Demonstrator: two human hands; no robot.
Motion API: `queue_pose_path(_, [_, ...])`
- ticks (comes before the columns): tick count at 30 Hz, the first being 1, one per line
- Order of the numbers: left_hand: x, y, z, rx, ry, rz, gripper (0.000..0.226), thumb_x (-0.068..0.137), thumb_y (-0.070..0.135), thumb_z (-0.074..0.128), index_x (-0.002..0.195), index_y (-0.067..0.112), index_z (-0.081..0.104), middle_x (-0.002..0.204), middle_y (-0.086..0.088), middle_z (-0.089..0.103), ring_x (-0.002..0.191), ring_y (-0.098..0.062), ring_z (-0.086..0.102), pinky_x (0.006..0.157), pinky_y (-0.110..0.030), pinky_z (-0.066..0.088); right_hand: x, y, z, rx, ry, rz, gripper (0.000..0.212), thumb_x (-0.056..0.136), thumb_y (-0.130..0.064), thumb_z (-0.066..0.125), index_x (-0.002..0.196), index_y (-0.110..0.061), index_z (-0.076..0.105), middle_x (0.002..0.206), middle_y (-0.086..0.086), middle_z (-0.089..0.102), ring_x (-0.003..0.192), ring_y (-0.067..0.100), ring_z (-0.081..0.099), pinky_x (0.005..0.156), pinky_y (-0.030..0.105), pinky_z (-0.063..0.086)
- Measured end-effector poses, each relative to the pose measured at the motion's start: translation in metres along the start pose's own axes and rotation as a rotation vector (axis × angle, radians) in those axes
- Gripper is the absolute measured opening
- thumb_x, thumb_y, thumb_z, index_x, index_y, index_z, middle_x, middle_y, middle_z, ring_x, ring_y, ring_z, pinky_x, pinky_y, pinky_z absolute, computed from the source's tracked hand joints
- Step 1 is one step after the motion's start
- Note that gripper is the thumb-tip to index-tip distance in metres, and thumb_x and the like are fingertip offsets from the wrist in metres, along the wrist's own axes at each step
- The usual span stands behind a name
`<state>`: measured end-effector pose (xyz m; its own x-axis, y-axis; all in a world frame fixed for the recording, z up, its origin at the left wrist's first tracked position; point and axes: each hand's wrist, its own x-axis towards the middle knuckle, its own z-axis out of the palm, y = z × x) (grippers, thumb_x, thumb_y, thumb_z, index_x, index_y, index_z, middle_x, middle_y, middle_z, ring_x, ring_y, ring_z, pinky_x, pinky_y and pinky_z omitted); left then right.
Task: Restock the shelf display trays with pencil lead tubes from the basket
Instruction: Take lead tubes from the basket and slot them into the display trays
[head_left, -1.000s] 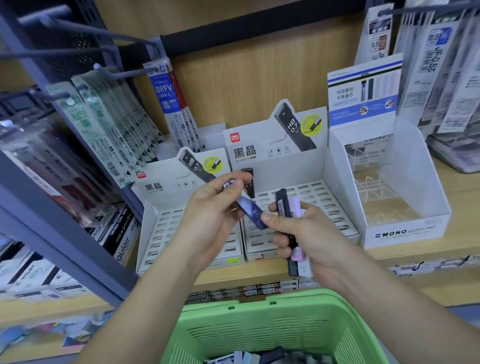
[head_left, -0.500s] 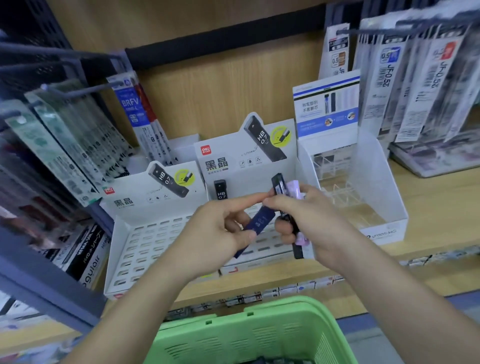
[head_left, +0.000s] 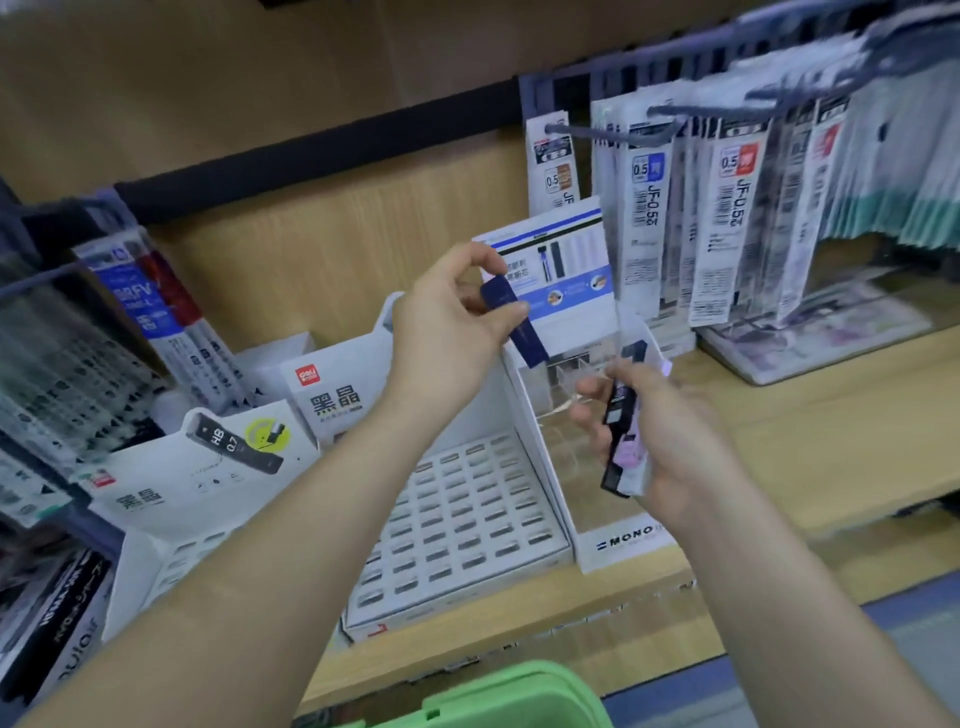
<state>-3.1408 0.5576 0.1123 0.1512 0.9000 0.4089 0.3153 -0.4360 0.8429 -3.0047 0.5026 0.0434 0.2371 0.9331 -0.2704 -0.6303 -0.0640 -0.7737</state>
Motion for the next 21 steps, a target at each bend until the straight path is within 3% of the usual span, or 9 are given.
queue_pose_path(4, [0.008, -0.021, 0.009, 0.215, -0.011, 0.042, 0.036, 0.077, 0.005, 0.076, 0.083, 0.034, 0.056, 0.077, -0.006, 0.068, 0.068, -0.022, 0.065, 0.061, -0.031, 0.053, 0.003, 0.0, 0.0, 0.009, -0.013, -0.001, 0.01, 0.096, -0.017, 0.055, 0.105, -0.012, 0.056, 0.08, 0.005, 0.073, 0.052, 0.016, 0.066, 0.035, 0.018, 0.036])
queue_pose_path(8, [0.012, -0.025, 0.01, 0.383, -0.055, 0.085, 0.022, 0.077, 0.013, 0.078, 0.09, 0.025, 0.067, 0.083, 0.004, 0.069, 0.072, -0.008, 0.061, 0.074, -0.02, 0.05, 0.004, 0.002, 0.0, -0.009, -0.03, 0.001, 0.007, 0.097, -0.018, 0.056, 0.103, -0.014, 0.056, 0.077, 0.006, 0.072, 0.053, 0.016, 0.065, 0.036, 0.019, 0.037])
queue_pose_path(11, [0.015, -0.021, 0.011, 0.549, -0.067, 0.114, 0.017, 0.077, 0.018, 0.079, 0.094, 0.017, 0.074, 0.082, 0.007, 0.067, 0.067, -0.001, 0.055, 0.069, -0.009, 0.044, 0.001, 0.0, -0.001, -0.02, -0.042, 0.018, 0.01, 0.097, -0.021, 0.058, 0.105, -0.014, 0.056, 0.079, 0.007, 0.073, 0.056, 0.018, 0.068, 0.038, 0.019, 0.041])
queue_pose_path(14, [0.022, -0.013, 0.01, 0.633, -0.067, 0.126, 0.015, 0.079, 0.017, 0.077, 0.094, 0.016, 0.076, 0.082, 0.005, 0.067, 0.074, -0.009, 0.061, 0.074, -0.023, 0.05, -0.001, -0.004, -0.004, -0.031, -0.041, 0.029, 0.015, 0.097, -0.024, 0.059, 0.108, -0.013, 0.057, 0.08, 0.008, 0.075, 0.057, 0.019, 0.069, 0.039, 0.018, 0.042])
queue_pose_path(17, [0.025, -0.009, 0.012, 0.776, -0.106, 0.19, 0.014, 0.083, 0.017, 0.072, 0.096, 0.015, 0.075, 0.093, 0.002, 0.07, 0.087, -0.015, 0.062, 0.08, -0.025, 0.047, -0.002, -0.004, -0.005, -0.065, -0.066, 0.034, 0.021, 0.097, -0.029, 0.059, 0.109, -0.012, 0.057, 0.081, 0.008, 0.075, 0.053, 0.018, 0.065, 0.041, 0.019, 0.035])
queue_pose_path(21, [0.024, -0.018, 0.012, 0.845, -0.068, 0.292, 0.015, 0.083, 0.018, 0.071, 0.098, 0.015, 0.072, 0.094, -0.003, 0.067, 0.085, -0.02, 0.061, 0.079, -0.031, 0.047, -0.001, -0.001, -0.005, -0.121, -0.152, 0.075, 0.028, 0.097, -0.038, 0.057, 0.108, -0.012, 0.06, 0.085, 0.009, 0.076, 0.043, 0.013, 0.052, 0.039, 0.018, 0.033])
